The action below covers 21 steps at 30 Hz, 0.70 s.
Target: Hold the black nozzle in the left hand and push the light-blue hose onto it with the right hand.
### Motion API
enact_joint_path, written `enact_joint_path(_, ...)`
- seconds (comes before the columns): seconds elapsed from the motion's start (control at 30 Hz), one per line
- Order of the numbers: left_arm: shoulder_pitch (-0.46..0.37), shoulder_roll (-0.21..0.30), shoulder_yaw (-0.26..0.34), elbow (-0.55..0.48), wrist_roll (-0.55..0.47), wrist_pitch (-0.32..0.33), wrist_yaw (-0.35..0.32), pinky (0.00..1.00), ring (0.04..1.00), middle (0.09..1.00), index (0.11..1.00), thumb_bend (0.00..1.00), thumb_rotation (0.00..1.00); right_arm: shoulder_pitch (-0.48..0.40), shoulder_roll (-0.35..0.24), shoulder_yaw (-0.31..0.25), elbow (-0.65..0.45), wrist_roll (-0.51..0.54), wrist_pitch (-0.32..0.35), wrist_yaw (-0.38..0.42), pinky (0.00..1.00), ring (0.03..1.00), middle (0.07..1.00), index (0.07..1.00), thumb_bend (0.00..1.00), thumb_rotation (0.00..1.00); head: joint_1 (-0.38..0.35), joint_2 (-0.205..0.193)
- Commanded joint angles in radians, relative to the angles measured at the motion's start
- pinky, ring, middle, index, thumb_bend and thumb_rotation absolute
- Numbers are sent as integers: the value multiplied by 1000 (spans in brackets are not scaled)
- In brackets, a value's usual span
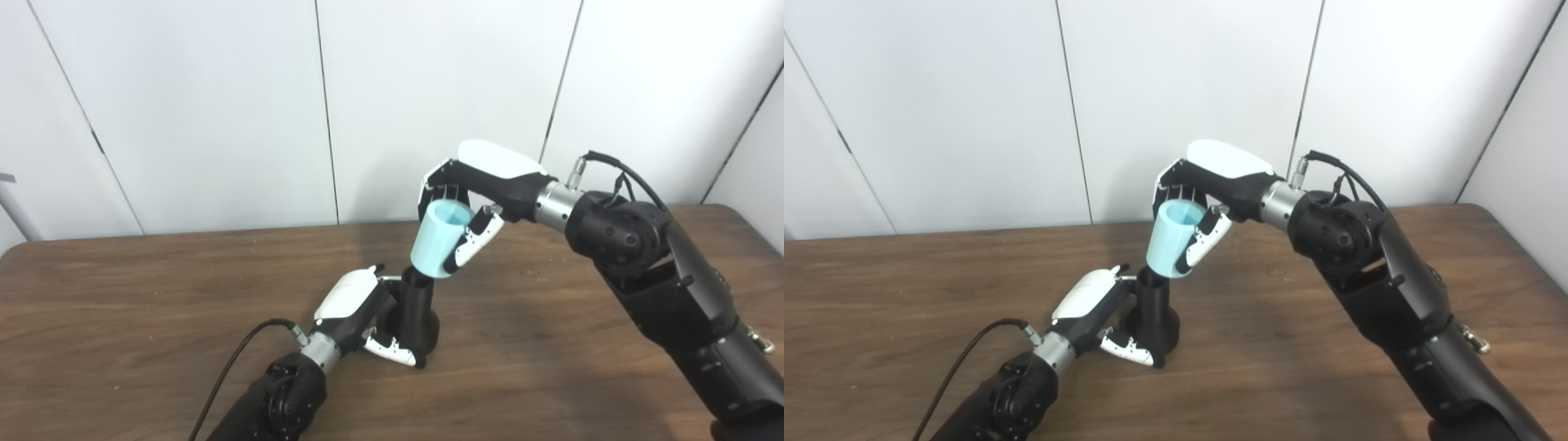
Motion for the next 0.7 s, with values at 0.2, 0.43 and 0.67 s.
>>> enact_joint_path(0.2, 31, 2, -33, 53, 38, 64, -86, 1000, 660, 481, 490, 525, 0, -28, -6, 8, -71, -5, 24, 39, 325, 396, 466, 522, 518, 0, -1, 5)
enact_joint_path(0.43, 26, 0, -35, 65, 40, 59, -81, 1000, 660, 481, 490, 525, 0, -36, 4, 15, -97, -1, 43, 63, 320, 393, 460, 526, 517, 0, -4, 9)
enact_joint_path(0.67, 25, -4, -38, 63, 44, 61, -79, 1000, 663, 484, 487, 525, 0, -26, 21, 24, -75, -8, 30, 50, 350, 411, 469, 506, 520, 0, 3, 10)
